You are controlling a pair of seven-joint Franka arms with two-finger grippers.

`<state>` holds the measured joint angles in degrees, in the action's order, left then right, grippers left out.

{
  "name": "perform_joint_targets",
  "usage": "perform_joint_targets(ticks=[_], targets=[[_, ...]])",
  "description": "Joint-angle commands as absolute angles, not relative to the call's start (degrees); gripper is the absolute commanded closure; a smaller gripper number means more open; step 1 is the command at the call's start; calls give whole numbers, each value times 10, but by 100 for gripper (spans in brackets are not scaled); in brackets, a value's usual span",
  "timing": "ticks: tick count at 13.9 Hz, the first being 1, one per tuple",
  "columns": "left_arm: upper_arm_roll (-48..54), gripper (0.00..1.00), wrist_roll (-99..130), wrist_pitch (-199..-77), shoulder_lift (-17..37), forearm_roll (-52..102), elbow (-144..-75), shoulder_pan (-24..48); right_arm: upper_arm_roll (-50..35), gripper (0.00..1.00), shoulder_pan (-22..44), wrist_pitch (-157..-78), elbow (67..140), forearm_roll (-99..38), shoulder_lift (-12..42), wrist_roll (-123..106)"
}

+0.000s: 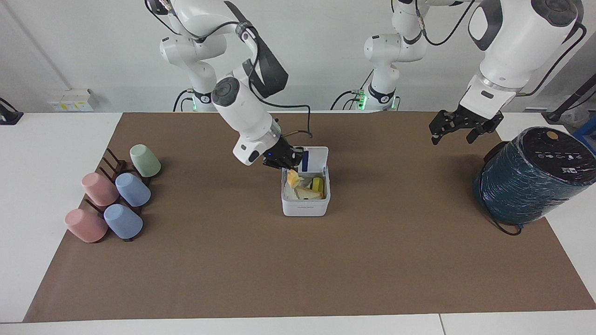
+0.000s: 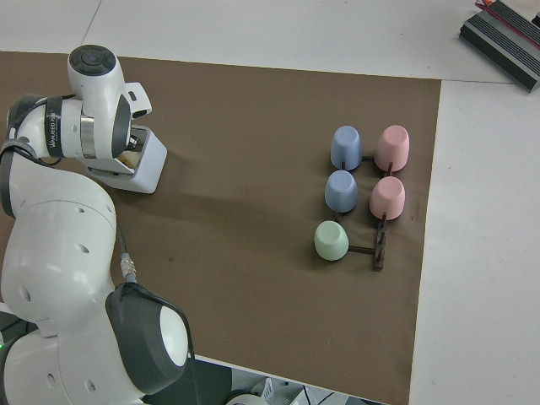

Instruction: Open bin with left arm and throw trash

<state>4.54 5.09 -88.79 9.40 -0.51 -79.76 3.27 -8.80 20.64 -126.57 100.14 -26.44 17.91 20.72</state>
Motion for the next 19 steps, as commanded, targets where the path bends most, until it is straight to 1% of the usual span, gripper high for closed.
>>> perform_joint_targets(ticks=[1, 4, 5, 6, 7, 8, 12, 19], targets=[[46, 0, 41, -919, 63, -10, -845, 33, -91, 100, 200, -1280, 997, -282, 194, 208], [47, 0, 40, -922, 55, -10, -859, 32, -91, 100, 202, -1287, 998, -281, 209, 208], [47, 0, 40, -930, 49, -10, -874, 32, -91, 94, 205, -1291, 998, -281, 210, 208], [47, 0, 40, -943, 40, -10, -895, 33, -91, 73, 207, -1292, 998, -281, 211, 208], [47, 0, 40, -955, 33, -10, -911, 32, -91, 29, 209, -1292, 998, -281, 211, 209], [47, 0, 40, -959, 29, -10, -918, 32, -91, 0, 208, -1292, 997, -281, 210, 209], [46, 0, 40, -959, 29, -10, -917, 31, -88, 0, 206, -1289, 994, -272, 195, 209], [46, 0, 40, -960, 30, -10, -918, 31, -89, 0, 209, -1289, 998, -272, 192, 213]])
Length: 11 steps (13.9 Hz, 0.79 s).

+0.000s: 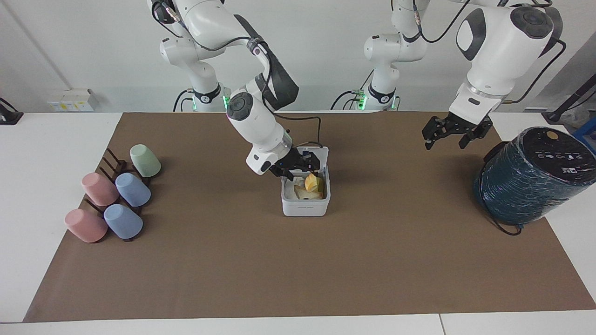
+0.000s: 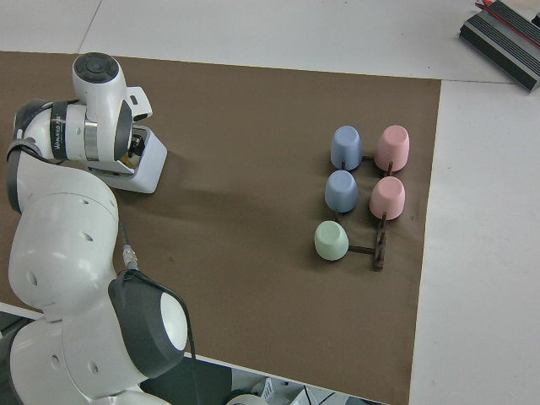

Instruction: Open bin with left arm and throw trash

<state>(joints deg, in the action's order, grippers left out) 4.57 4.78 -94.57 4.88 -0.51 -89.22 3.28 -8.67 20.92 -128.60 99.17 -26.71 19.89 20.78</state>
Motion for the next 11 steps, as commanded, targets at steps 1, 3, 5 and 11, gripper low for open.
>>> perform_joint_targets(ticks=[1, 3, 5, 11], targets=[[46, 0, 40, -960, 29, -10, -918, 31, -89, 0, 210, -1288, 998, -272, 192, 213], [46, 0, 33, -961, 29, -10, -917, 31, -87, 0, 210, -1289, 994, -262, 191, 217], [47, 0, 30, -961, 29, -10, -917, 26, -84, 0, 201, -1284, 992, -197, 161, 225], [47, 0, 25, -961, 30, -10, -915, 24, -84, 0, 107, -1229, 993, 5, 84, 226]])
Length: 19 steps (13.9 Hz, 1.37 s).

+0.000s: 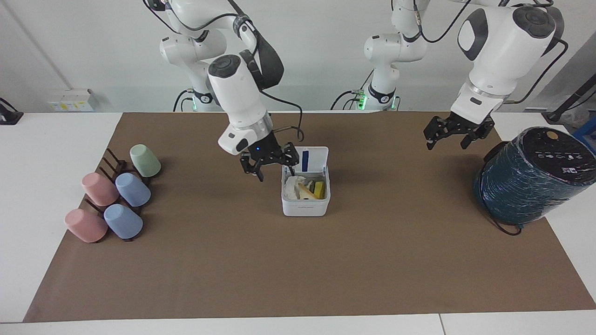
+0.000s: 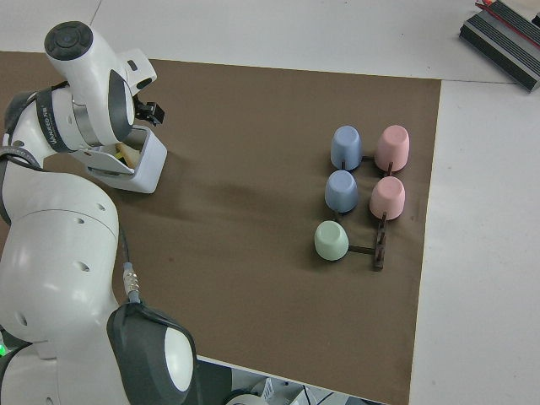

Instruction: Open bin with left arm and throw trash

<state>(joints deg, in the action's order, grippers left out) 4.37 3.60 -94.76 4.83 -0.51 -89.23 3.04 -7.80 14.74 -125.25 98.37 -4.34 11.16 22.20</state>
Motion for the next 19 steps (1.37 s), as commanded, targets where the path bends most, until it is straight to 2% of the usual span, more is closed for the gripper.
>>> perform_joint_targets(ticks=[1, 7, 10, 13, 19], targets=[[47, 0, 25, -961, 30, -10, -915, 24, -84, 0, 92, -1217, 993, 11, 68, 225], [47, 0, 25, -958, 30, -10, -914, 25, -9, 0, 50, -1058, 988, 8, -20, 118], [46, 0, 25, -950, 30, -10, -914, 24, 8, 0, 15, -968, 952, 6, -31, 45], [46, 0, 25, -934, 29, -11, -908, 24, 54, 0, 30, -888, 906, 11, -33, 12], [45, 0, 25, -886, -8, -10, -906, 23, 50, 0, 31, -866, 914, 11, -40, 9]])
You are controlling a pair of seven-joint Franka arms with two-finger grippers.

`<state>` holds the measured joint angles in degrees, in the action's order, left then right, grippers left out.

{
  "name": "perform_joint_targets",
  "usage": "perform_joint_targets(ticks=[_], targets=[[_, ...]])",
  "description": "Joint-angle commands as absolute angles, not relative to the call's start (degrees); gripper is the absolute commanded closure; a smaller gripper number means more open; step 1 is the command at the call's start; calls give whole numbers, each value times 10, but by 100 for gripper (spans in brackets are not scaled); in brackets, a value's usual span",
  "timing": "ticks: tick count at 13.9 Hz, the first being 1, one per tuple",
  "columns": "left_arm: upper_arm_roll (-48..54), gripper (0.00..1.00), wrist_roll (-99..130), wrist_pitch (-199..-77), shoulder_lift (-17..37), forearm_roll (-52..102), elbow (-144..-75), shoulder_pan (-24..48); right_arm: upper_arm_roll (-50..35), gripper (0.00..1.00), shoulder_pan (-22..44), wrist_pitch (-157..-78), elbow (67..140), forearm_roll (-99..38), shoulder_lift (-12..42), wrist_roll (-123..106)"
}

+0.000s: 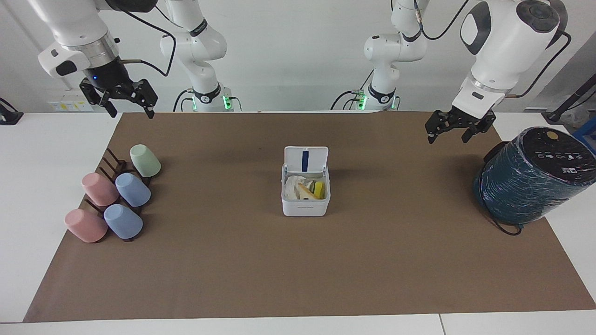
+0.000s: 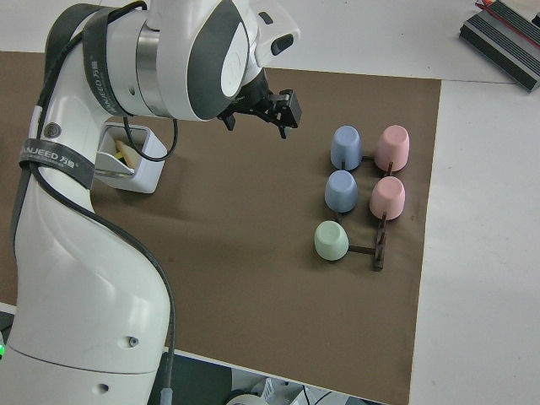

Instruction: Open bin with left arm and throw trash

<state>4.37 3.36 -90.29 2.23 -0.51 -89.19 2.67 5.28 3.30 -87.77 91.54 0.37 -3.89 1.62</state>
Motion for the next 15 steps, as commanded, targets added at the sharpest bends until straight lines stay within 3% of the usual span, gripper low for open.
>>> perform_joint_targets(ticks=[1, 15], targets=[[45, 0, 25, -886, -8, -10, -907, 22, 47, 0, 30, -845, 912, 11, -41, 8], [39, 0, 4, -895, -9, -10, -910, 13, 25, 0, 31, -862, 918, 8, -42, 25]])
